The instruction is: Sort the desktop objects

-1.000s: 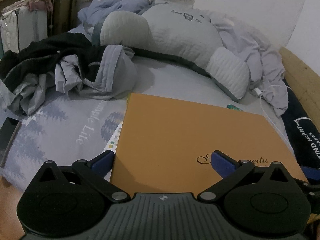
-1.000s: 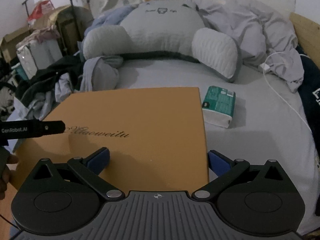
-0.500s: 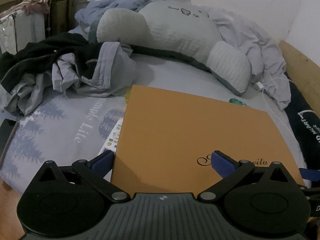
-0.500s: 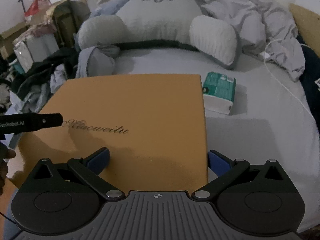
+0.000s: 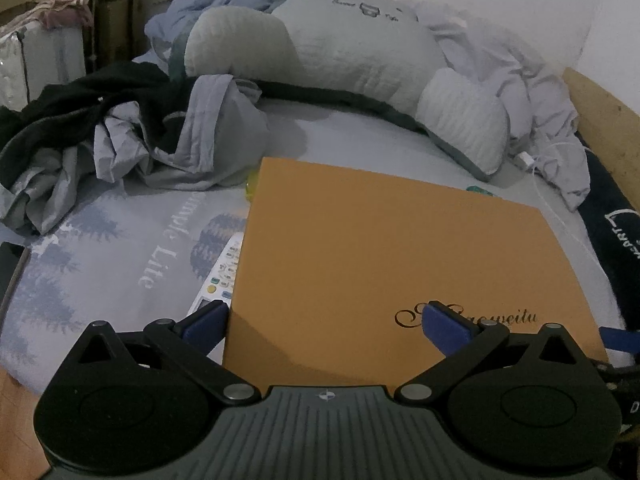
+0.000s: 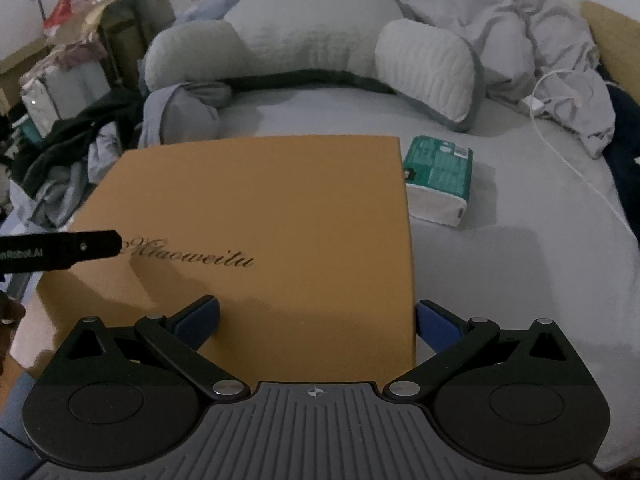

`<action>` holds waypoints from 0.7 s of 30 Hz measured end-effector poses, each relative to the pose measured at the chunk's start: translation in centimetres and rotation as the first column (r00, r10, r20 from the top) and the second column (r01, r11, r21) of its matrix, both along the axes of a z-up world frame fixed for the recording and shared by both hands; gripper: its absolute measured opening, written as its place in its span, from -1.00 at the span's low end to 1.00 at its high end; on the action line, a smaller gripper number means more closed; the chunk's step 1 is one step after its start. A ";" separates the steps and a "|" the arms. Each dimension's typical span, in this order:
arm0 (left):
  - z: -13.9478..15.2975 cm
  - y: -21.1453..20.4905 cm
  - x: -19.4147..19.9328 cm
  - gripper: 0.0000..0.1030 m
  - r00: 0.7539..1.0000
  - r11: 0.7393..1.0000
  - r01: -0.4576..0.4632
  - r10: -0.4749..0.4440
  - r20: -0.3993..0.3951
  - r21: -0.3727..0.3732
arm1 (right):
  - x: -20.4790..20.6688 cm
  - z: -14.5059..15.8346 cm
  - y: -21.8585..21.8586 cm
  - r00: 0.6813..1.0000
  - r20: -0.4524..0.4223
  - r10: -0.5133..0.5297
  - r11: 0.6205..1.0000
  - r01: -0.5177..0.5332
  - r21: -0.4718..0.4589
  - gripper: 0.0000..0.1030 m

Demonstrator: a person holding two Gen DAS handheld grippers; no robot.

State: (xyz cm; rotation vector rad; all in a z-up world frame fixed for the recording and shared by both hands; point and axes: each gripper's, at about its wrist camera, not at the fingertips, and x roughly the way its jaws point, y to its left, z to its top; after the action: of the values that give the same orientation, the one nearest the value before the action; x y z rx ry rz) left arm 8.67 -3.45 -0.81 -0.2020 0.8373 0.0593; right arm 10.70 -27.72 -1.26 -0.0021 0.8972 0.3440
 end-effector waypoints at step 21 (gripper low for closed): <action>-1.4 -0.7 0.2 1.00 1.000 0.999 0.016 -0.016 -0.003 0.049 | 0.0 -1.6 -0.4 0.999 -0.020 0.034 0.999 -0.033 0.015 1.00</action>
State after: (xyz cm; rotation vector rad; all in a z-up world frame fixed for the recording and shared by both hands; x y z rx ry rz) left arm 8.89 -4.17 -2.24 -0.1492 0.8392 0.0649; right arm 10.68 -28.08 -2.87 0.0002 0.9155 0.3826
